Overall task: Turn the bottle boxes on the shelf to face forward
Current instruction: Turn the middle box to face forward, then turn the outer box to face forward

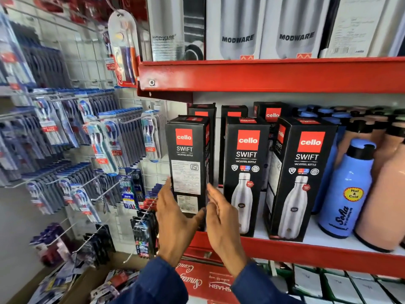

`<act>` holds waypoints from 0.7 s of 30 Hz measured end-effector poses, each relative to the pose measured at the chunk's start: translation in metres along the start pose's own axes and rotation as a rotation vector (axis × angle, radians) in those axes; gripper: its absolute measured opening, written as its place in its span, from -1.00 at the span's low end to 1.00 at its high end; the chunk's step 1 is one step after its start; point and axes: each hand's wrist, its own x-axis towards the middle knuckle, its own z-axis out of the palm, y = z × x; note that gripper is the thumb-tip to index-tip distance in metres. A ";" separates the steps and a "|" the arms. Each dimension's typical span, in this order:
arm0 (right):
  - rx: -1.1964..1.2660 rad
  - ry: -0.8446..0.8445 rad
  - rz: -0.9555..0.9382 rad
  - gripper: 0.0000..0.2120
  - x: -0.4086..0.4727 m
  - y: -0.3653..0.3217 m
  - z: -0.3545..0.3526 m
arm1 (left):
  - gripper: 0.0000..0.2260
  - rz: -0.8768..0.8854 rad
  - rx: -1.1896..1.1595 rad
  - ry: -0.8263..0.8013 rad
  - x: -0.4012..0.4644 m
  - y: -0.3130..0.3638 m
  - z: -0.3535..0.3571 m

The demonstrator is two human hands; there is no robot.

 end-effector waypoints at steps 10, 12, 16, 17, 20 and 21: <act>-0.043 0.026 -0.055 -0.58 0.004 -0.004 0.005 | -0.03 -0.026 -0.256 -0.024 0.030 -0.016 -0.011; -0.081 0.039 -0.056 -0.55 0.004 0.000 0.009 | -0.07 -0.025 -0.338 -0.069 0.037 -0.018 -0.024; -0.162 0.057 -0.056 -0.52 0.005 -0.001 0.016 | -0.11 -0.038 -0.509 -0.248 0.054 -0.028 -0.035; -0.183 0.070 -0.061 -0.53 0.006 0.000 0.019 | -0.14 -0.035 -0.529 -0.282 0.057 -0.028 -0.035; -0.189 0.113 -0.042 -0.57 0.011 0.010 0.027 | -0.29 -0.084 -0.584 -0.383 0.060 -0.029 -0.028; -0.173 0.116 -0.035 -0.57 0.011 0.014 0.029 | -0.34 -0.120 -0.581 -0.406 0.060 -0.030 -0.024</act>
